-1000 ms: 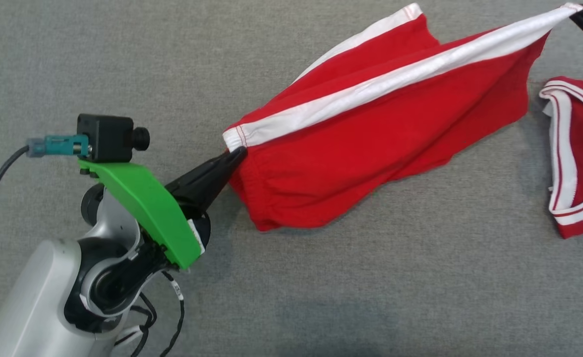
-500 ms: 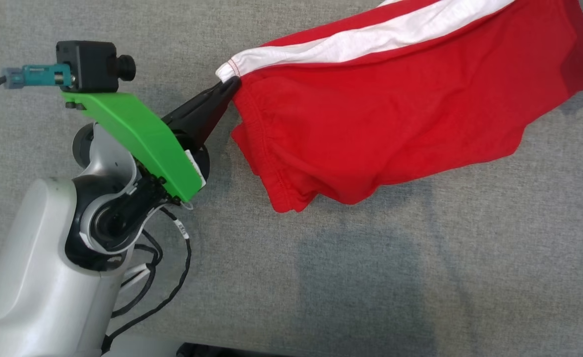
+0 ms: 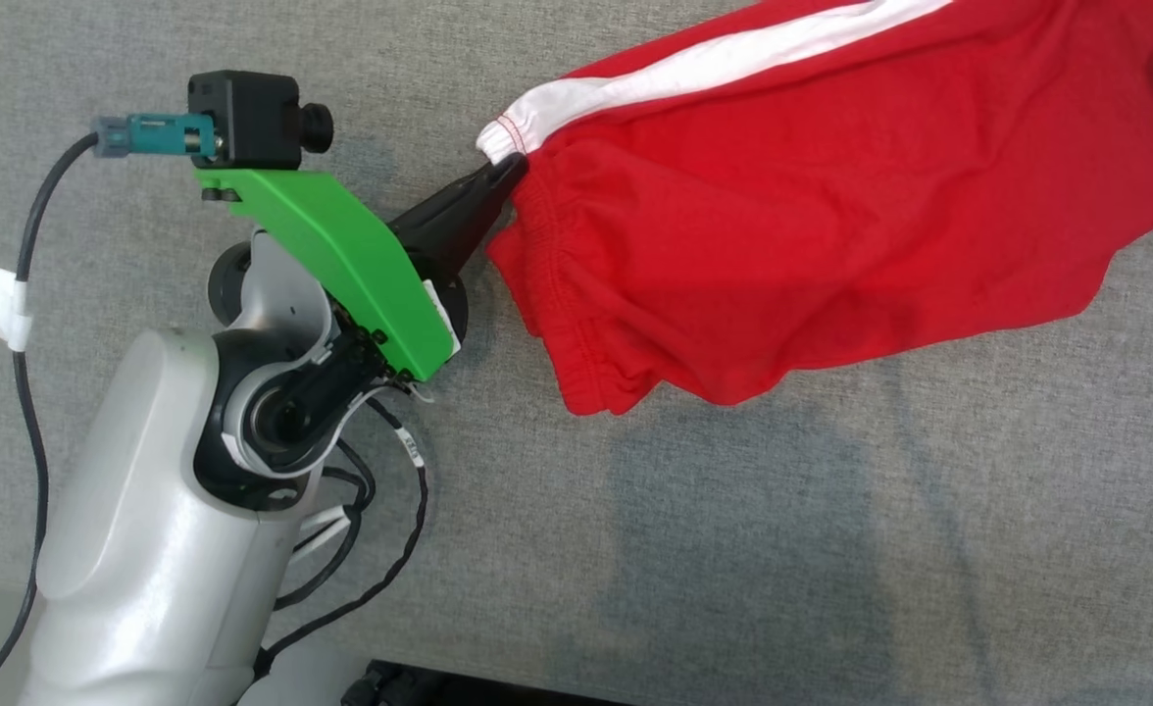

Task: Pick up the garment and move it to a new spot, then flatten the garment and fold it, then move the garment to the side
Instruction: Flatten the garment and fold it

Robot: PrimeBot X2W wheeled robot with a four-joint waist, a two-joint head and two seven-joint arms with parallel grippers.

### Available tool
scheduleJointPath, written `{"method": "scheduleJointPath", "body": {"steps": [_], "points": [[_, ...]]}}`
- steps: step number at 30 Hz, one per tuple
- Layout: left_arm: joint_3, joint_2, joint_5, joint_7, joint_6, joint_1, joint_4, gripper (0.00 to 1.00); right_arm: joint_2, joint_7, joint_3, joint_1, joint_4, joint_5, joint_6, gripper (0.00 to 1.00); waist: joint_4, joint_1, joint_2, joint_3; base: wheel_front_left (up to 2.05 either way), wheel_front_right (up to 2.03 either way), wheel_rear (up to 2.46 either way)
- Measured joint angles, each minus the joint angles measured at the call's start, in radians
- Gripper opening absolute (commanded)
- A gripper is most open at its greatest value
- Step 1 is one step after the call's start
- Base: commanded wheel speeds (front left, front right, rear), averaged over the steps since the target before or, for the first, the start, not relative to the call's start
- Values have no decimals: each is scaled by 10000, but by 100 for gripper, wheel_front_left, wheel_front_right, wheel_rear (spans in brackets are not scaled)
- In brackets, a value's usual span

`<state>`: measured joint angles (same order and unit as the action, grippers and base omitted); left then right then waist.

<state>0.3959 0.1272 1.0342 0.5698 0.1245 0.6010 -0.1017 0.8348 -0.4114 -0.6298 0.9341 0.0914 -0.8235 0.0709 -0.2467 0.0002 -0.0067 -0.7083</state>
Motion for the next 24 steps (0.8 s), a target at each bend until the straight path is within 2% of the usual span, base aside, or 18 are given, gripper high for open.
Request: {"method": "scheduleJointPath", "body": {"steps": [2,3,4,5,6,7,8,9,10,11,12,15,17,24], "points": [[13,-94,-2,-2,0,3,54,0,-71,63,-35,62,148,176,27,0,-54,0,0,42,0,0,0],[15,-121,-2,-8,0,3,81,0,-119,128,-56,76,222,247,35,5,-79,-1,0,63,0,0,0],[13,-136,-2,-75,0,4,123,0,-184,184,-79,109,305,278,75,18,-100,-1,0,86,0,0,0],[4,-136,-2,-88,0,5,165,0,-249,249,-132,157,399,314,84,36,-116,0,0,111,0,0,0],[-8,-134,-2,-90,0,5,201,0,-322,322,-182,219,460,368,88,64,-124,0,0,138,0,0,0],[-21,-132,-6,-117,0,5,222,12,-420,422,-201,263,500,437,109,100,-126,-1,0,166,0,0,0],[-42,-130,-21,-211,0,5,222,34,-522,476,-221,306,558,456,123,100,-121,-1,0,190,0,0,0],[-69,-119,-50,-261,0,5,228,49,-604,516,-261,331,637,462,127,100,-107,-1,0,214,0,0,0],[-71,-107,-104,-326,0,5,234,49,-679,596,-291,337,742,485,132,100,-91,0,0,243,0,0,0],[-71,-102,-174,-393,0,5,234,66,-757,685,-293,337,865,489,159,100,-74,-1,0,280,0,0,0],[-69,-96,-257,-453,0,5,230,100,-802,738,-293,337,961,489,159,100,-54,-1,0,324,0,0,0],[-50,117,-711,-750,-19,4,198,100,-961,1214,-13,322,1275,303,130,100,53,-1,0,531,0,0,0],[-50,245,-1003,-968,-27,-4,125,100,-1139,1415,336,249,1473,-94,-6,100,116,-1,0,667,0,0,0],[-33,924,-2773,-2121,-102,-48,-428,100,-1183,897,313,-958,1998,-1511,54,100,343,-2,0,1206,0,0,0]]}}
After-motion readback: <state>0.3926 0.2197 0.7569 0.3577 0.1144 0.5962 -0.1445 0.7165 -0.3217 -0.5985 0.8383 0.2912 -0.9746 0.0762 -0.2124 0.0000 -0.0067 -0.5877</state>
